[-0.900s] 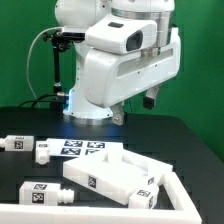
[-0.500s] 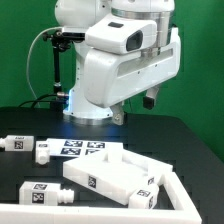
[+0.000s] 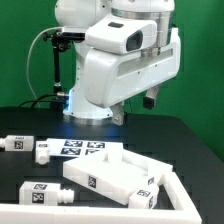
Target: Assemble one leg
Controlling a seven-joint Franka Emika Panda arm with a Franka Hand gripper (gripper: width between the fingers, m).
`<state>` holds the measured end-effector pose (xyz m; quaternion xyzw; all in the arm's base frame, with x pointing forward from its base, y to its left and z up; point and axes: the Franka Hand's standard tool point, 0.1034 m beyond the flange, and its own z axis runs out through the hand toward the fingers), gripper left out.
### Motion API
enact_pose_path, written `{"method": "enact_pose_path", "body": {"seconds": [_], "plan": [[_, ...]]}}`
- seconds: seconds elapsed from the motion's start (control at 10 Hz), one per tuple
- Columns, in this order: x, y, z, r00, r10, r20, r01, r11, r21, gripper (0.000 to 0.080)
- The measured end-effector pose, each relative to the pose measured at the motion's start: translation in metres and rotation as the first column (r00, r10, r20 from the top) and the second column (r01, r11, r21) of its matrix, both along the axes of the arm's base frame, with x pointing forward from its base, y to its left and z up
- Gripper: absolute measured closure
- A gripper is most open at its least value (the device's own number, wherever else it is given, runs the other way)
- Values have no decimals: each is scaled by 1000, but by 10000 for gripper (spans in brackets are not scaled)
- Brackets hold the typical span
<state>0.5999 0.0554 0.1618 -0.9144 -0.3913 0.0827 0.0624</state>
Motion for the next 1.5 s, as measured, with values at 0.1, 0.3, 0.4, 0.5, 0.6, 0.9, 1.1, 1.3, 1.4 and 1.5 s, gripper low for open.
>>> {"method": "enact_pose_path", "body": {"seconds": [0.1,0.3,0.4,0.5,0.6,0.9,1.1,1.3,1.4,1.5], "plan": [[1,0,2,1000,1,-5,-1,1000,0,150],[-5,5,-14,987,-150,-54,147,988,-44,150],[-1,11,-17,989,-142,-50,140,989,-42,150],[0,11,-17,989,-140,-50,138,990,-40,150],[-1,11,-17,989,-140,-51,138,990,-41,150],[-1,11,-18,989,-141,-53,139,990,-41,150],[3,10,-20,979,-201,-41,199,979,-53,150],[18,12,-30,944,-329,16,329,943,-50,150],[26,11,-41,937,-343,57,345,938,-32,150],[28,4,-53,943,-325,76,328,945,-21,150]]}}
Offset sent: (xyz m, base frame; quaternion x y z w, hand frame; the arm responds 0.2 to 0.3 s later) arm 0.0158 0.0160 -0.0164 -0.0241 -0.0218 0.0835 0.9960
